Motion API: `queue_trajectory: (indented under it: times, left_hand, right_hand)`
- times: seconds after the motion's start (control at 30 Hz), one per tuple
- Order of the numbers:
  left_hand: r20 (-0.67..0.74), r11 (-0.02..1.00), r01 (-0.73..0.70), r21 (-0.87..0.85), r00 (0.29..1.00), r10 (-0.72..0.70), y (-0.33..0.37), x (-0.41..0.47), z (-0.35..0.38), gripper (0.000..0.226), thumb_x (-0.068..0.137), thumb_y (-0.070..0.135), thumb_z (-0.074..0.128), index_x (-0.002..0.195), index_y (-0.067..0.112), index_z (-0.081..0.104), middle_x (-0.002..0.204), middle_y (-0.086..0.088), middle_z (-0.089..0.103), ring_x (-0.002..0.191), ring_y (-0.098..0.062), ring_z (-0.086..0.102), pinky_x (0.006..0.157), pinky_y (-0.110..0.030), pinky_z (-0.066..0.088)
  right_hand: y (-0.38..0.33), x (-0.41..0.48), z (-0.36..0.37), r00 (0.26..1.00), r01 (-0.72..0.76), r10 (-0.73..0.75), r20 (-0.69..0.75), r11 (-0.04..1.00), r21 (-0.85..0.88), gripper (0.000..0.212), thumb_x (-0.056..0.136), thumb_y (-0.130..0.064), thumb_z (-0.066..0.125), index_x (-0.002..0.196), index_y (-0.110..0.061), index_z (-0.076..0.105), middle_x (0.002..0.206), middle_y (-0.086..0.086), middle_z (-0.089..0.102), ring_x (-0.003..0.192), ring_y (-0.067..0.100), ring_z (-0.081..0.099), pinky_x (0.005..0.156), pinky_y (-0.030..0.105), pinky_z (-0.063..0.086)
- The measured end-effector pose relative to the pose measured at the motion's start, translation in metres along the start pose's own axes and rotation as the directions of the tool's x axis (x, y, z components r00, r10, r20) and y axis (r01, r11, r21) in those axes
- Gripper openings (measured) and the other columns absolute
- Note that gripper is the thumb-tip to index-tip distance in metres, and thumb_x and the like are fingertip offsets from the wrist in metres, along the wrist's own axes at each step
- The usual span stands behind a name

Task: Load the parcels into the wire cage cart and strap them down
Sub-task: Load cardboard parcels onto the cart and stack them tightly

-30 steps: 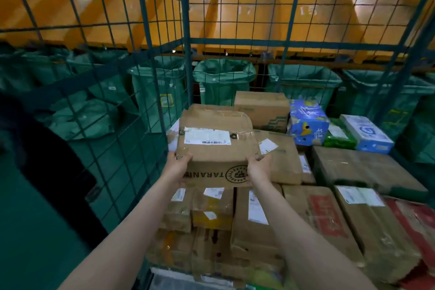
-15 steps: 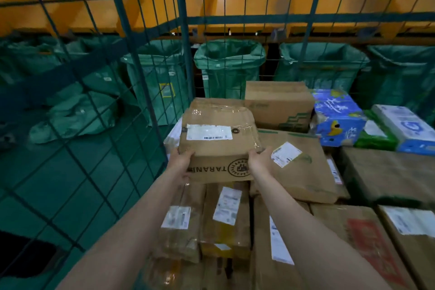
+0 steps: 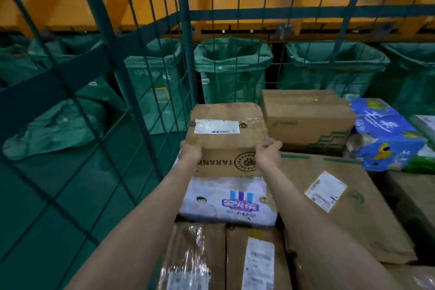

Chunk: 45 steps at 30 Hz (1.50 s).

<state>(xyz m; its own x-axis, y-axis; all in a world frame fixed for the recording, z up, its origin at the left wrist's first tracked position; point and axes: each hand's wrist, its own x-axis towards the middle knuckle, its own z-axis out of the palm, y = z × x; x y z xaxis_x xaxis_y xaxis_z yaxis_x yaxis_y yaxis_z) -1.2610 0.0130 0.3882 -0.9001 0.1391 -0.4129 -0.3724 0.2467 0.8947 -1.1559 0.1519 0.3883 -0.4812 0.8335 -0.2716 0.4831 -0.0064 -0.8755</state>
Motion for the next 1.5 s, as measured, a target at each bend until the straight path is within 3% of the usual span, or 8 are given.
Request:
queue_trajectory:
  times: [0.3,0.53,0.67,0.8,0.97,1.17,1.27,1.5]
  left_hand:
    - [-0.097,0.997,-0.013,0.082,0.995,0.022,0.044,0.112,0.039,0.061,0.095,0.023,0.047,0.145,0.004,0.016,0.141,-0.026,0.036,0.124,-0.041,0.043,0.098,-0.051,0.043]
    - [0.01,0.876,-0.33,0.353,0.937,0.349,0.055,0.157,0.053,0.049,0.099,0.027,0.037,0.146,0.029,0.024,0.137,-0.016,0.045,0.119,-0.04,0.047,0.098,-0.047,0.044]
    - [0.064,0.86,-0.305,0.409,0.95,0.307,0.057,0.173,0.055,0.061,0.096,0.028,0.04,0.149,0.037,0.01,0.152,-0.02,0.023,0.136,-0.045,0.026,0.108,-0.049,0.034]
    - [0.156,0.871,-0.298,0.391,0.954,0.256,0.057,0.181,0.056,0.084,0.087,0.023,0.055,0.148,0.041,0.0,0.155,-0.023,-0.002,0.13,-0.043,0.036,0.103,-0.046,0.041]
    - [0.173,0.844,-0.236,0.482,0.97,0.172,0.059,0.179,0.059,0.085,0.093,0.027,0.056,0.152,0.022,-0.005,0.151,-0.02,-0.028,0.142,-0.041,0.01,0.114,-0.043,0.024]
    - [0.051,0.884,-0.204,0.42,0.978,0.202,0.058,0.165,0.061,0.076,0.093,0.01,0.047,0.152,0.015,0.0,0.155,-0.021,-0.013,0.138,-0.038,0.024,0.108,-0.035,0.029]
    - [0.036,0.88,-0.295,0.372,0.952,0.304,0.064,0.155,0.064,0.065,0.088,0.009,0.047,0.148,0.015,0.024,0.152,-0.017,0.024,0.126,-0.034,0.043,0.104,-0.038,0.04]
    - [-0.012,0.823,-0.389,0.414,0.902,0.432,0.081,0.1,0.072,0.019,0.076,0.022,0.055,0.092,0.02,0.065,0.113,-0.003,0.064,0.104,-0.026,0.059,0.086,-0.028,0.05]
  right_hand:
    - [-0.044,0.084,0.041,1.0,0.017,-0.017,-0.022,1.0,-0.012,0.05,0.099,-0.026,0.042,0.137,-0.002,0.021,0.139,0.023,0.042,0.123,0.039,0.045,0.091,0.04,0.04]
    - [-0.053,0.116,0.067,0.97,0.161,-0.141,0.196,0.983,-0.091,0.075,0.1,-0.013,0.041,0.15,-0.01,-0.015,0.159,0.01,-0.004,0.143,0.027,0.017,0.109,0.033,0.025]
    - [-0.048,0.122,0.071,0.94,0.21,-0.165,0.299,0.97,-0.125,0.08,0.098,-0.005,0.04,0.148,-0.015,-0.022,0.158,0.005,-0.016,0.145,0.024,0.011,0.108,0.029,0.025]
    - [-0.052,0.139,0.067,0.925,0.252,-0.152,0.349,0.932,-0.261,0.08,0.098,-0.008,0.04,0.147,-0.01,-0.022,0.157,0.007,-0.017,0.146,0.025,0.006,0.112,0.028,0.018]
    - [-0.055,0.155,0.076,0.948,0.189,-0.061,0.312,0.897,-0.4,0.068,0.098,-0.014,0.041,0.148,0.001,-0.002,0.156,0.022,0.009,0.142,0.033,0.018,0.113,0.037,0.018]
    - [-0.039,0.15,0.065,0.932,0.166,-0.017,0.362,0.907,-0.386,0.071,0.097,-0.007,0.037,0.149,-0.001,-0.011,0.156,0.017,0.014,0.14,0.032,0.025,0.111,0.033,0.029]
    - [-0.037,0.141,0.06,0.923,0.17,-0.022,0.384,0.919,-0.357,0.067,0.097,-0.006,0.036,0.15,-0.001,-0.004,0.152,0.016,0.024,0.137,0.031,0.03,0.105,0.03,0.032]
    - [-0.044,0.111,0.023,0.897,0.254,-0.112,0.427,0.923,-0.289,0.051,0.094,-0.006,0.039,0.144,-0.005,0.028,0.138,0.011,0.045,0.123,0.029,0.044,0.098,0.031,0.039]
